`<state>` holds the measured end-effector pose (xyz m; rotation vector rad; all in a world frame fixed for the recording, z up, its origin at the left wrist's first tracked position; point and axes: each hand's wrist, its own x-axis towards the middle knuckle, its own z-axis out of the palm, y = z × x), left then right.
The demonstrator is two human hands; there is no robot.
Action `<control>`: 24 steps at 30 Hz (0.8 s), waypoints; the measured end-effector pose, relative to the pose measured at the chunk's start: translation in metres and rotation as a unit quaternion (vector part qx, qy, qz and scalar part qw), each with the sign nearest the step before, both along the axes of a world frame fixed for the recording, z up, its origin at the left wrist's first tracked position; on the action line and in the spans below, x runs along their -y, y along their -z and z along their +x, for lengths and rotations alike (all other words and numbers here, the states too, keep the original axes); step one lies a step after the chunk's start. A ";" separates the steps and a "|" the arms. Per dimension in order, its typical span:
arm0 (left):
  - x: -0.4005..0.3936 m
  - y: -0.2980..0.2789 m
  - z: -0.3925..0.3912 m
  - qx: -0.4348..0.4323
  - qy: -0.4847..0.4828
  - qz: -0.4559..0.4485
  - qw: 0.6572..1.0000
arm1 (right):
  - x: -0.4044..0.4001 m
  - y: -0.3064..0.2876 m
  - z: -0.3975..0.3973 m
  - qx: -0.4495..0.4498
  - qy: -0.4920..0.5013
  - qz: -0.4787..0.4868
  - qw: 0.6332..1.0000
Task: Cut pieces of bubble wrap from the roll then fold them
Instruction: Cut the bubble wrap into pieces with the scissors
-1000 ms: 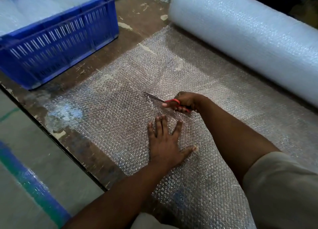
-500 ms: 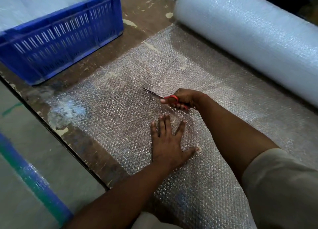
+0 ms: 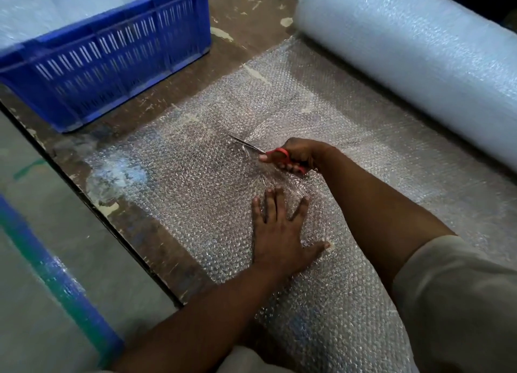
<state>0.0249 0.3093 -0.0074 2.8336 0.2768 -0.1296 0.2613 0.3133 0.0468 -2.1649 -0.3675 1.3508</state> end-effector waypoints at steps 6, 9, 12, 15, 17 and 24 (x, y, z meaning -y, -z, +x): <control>0.000 0.002 0.000 0.003 -0.002 0.002 1.000 | -0.009 0.000 -0.001 0.010 0.007 -0.003 1.000; 0.001 0.001 0.000 -0.006 0.001 0.003 1.000 | -0.014 -0.001 -0.003 0.001 0.011 -0.002 1.000; 0.000 0.000 -0.001 -0.008 0.002 0.000 1.000 | -0.018 -0.002 -0.004 0.004 0.010 0.005 1.000; 0.000 -0.002 -0.001 -0.010 0.001 -0.007 1.000 | -0.021 -0.003 -0.005 0.012 0.005 0.010 1.000; 0.000 -0.002 0.000 -0.016 0.003 -0.004 1.000 | -0.022 -0.005 -0.005 0.016 0.007 0.012 1.000; -0.002 -0.001 0.002 -0.015 -0.003 -0.023 1.000 | -0.026 -0.003 -0.004 0.023 0.004 -0.004 1.000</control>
